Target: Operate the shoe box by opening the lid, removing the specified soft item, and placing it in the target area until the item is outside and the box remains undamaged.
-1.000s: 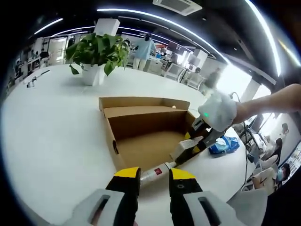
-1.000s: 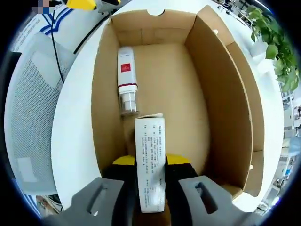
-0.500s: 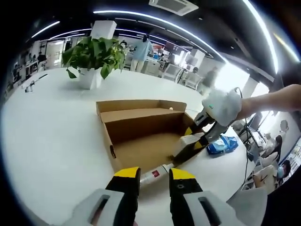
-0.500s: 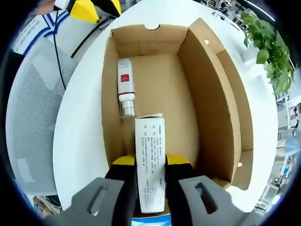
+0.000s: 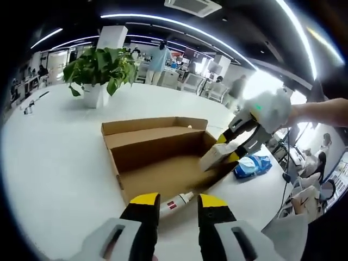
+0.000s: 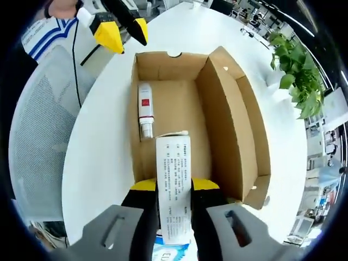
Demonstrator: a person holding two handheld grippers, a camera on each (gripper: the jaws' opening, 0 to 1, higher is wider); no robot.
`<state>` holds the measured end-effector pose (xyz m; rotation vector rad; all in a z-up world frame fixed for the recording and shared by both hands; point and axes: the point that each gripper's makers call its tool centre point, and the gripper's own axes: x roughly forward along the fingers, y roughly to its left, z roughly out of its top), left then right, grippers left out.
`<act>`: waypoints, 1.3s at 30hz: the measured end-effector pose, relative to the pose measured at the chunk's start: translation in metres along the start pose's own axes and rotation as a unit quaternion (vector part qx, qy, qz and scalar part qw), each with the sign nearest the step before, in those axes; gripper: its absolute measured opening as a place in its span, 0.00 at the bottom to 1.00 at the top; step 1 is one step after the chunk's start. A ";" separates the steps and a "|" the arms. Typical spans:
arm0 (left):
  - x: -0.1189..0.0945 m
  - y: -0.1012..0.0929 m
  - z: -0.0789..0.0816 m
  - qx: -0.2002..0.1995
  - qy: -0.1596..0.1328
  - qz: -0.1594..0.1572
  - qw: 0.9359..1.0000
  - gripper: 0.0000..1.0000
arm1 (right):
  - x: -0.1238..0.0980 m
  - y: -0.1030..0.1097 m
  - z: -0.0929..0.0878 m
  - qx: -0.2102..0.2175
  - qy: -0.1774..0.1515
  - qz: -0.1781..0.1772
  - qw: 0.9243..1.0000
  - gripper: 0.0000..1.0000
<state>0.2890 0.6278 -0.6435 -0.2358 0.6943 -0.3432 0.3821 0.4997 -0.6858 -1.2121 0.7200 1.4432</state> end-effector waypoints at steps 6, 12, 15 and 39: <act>0.003 -0.008 0.000 0.008 0.006 -0.007 1.000 0.28 | -0.018 0.000 0.002 0.000 -0.011 -0.013 1.000 0.18; 0.006 -0.016 0.004 0.017 0.008 -0.013 1.000 0.28 | -0.034 0.001 -0.001 -0.005 -0.014 -0.024 1.000 0.18; 0.006 -0.020 0.007 0.020 0.007 -0.014 1.000 0.28 | -0.042 0.001 -0.006 -0.004 -0.014 -0.030 0.999 0.18; 0.015 -0.055 0.006 0.046 0.021 -0.028 0.998 0.28 | -0.076 0.037 -0.119 0.070 0.016 -0.061 0.996 0.18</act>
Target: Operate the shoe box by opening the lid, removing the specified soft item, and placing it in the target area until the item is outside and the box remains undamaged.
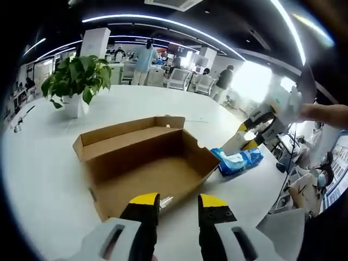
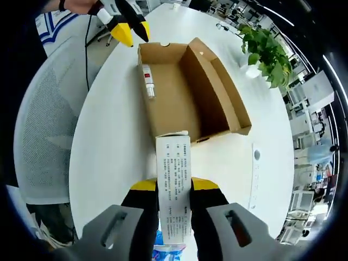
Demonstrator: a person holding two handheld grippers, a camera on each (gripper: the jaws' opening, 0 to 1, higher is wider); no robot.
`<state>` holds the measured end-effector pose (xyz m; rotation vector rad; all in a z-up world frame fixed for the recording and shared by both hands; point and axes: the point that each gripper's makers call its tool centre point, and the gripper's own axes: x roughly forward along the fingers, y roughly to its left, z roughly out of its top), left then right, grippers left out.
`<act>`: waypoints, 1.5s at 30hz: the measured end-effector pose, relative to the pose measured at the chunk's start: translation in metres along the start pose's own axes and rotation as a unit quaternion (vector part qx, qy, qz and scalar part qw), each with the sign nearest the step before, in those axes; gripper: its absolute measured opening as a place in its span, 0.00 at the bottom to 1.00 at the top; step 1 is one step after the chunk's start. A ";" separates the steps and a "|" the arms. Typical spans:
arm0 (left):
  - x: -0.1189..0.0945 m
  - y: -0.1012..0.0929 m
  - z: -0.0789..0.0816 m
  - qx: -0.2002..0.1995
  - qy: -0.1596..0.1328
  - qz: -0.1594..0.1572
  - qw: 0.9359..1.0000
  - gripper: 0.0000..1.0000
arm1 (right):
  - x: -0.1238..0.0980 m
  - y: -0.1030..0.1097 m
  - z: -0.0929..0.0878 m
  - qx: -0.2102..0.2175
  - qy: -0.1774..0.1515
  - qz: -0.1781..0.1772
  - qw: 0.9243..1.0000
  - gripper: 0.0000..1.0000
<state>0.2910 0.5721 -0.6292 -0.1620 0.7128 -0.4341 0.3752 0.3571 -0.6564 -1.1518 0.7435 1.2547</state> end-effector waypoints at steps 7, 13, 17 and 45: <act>0.010 -0.017 -0.004 0.005 0.009 -0.008 1.000 0.28 | -0.017 0.016 -0.067 0.037 0.025 -0.009 0.999 0.19; 0.021 -0.032 -0.007 0.010 0.019 -0.015 1.000 0.28 | -0.035 0.030 -0.130 0.076 0.053 -0.015 0.996 0.19; 0.029 -0.041 -0.003 0.020 0.024 -0.020 0.999 0.28 | -0.045 0.035 -0.168 0.112 0.063 -0.023 0.991 0.19; 0.032 -0.044 0.011 0.023 0.031 0.006 0.999 0.28 | -0.044 -0.009 -0.229 0.126 0.083 -0.033 0.988 0.19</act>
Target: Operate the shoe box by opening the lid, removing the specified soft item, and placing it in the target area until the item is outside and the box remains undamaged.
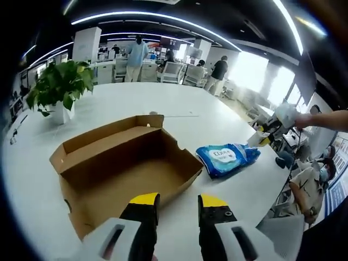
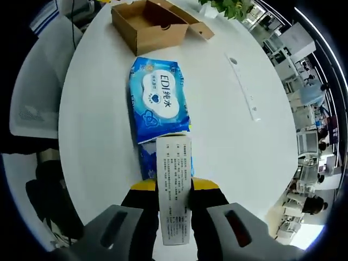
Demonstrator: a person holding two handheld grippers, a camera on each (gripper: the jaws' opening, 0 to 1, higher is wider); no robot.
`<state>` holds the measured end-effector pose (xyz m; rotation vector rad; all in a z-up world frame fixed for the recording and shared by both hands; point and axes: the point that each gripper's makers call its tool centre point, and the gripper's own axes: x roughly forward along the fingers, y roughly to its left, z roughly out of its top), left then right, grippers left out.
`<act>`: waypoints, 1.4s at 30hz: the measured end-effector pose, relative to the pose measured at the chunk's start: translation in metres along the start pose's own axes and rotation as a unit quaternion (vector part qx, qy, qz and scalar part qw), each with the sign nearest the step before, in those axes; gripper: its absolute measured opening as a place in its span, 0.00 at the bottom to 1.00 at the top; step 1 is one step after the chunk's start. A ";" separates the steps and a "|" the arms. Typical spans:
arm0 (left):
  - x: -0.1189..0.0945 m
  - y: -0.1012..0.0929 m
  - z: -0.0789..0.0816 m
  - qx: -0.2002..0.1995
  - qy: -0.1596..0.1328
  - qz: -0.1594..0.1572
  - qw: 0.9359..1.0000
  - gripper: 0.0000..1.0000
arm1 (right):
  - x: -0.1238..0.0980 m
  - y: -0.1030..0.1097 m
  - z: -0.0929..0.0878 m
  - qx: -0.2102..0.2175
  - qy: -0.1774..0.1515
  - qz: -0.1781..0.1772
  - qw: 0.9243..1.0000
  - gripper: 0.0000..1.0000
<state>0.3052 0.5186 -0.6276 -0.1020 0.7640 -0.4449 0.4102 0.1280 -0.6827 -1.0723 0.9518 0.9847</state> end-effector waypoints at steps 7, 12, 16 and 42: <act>-0.011 0.015 -0.003 -0.012 -0.002 0.020 1.000 0.28 | 0.012 -0.032 0.012 -0.020 0.003 0.000 1.000 0.19; -0.017 0.027 -0.006 -0.026 -0.003 0.033 0.999 0.28 | 0.023 -0.054 0.017 -0.028 0.007 -0.002 1.000 0.19; -0.021 0.034 -0.010 -0.032 -0.002 0.040 0.999 0.28 | 0.034 -0.065 0.016 -0.044 0.018 -0.004 0.999 0.19; -0.022 0.042 -0.019 -0.040 0.011 0.048 0.998 0.28 | 0.091 -0.053 0.006 -0.043 0.040 0.040 0.997 0.19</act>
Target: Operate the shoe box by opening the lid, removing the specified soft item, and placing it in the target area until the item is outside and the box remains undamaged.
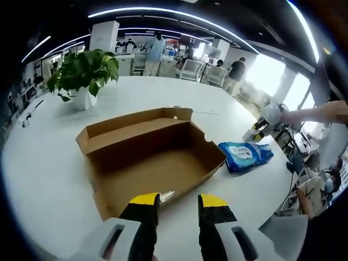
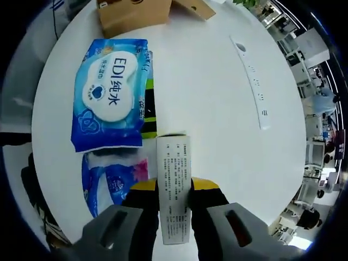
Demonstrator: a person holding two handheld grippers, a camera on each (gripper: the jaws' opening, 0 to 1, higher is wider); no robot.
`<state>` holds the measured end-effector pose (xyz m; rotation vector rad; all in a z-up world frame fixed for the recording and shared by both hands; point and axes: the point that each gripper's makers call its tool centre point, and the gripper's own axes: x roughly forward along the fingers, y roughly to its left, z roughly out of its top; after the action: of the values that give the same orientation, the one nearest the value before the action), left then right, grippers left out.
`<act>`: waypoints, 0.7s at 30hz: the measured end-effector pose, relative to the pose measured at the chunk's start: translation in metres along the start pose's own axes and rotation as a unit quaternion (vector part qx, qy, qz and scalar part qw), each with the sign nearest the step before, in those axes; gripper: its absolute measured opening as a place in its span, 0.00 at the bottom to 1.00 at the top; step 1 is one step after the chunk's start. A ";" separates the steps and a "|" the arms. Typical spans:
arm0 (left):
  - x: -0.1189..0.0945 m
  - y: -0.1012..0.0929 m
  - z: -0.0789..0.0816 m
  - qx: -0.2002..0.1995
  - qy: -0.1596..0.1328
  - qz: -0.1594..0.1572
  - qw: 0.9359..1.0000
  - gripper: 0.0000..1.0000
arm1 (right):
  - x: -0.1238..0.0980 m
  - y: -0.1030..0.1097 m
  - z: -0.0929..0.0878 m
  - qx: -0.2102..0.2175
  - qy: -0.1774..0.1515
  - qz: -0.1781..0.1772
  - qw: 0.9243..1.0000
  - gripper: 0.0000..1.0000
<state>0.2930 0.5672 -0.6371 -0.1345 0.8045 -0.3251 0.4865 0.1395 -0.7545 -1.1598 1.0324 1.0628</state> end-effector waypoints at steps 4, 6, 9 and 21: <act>0.001 -0.001 -0.002 0.000 0.002 -0.001 1.000 0.28 | 0.006 0.004 -0.005 -0.013 0.010 0.005 1.000 0.19; 0.002 -0.001 -0.003 0.000 0.005 -0.002 1.000 0.28 | 0.009 0.007 -0.005 -0.011 0.011 0.008 1.000 0.19; 0.003 -0.001 -0.003 0.002 0.007 -0.003 1.000 0.28 | 0.012 0.008 -0.007 -0.013 0.014 0.010 1.000 0.18; 0.004 -0.001 -0.002 0.003 0.008 -0.003 1.000 0.28 | 0.013 0.006 -0.008 -0.012 0.010 0.018 1.000 0.18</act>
<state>0.2944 0.5652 -0.6408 -0.1288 0.8191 -0.3355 0.4826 0.1334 -0.7692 -1.1773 1.0627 1.0949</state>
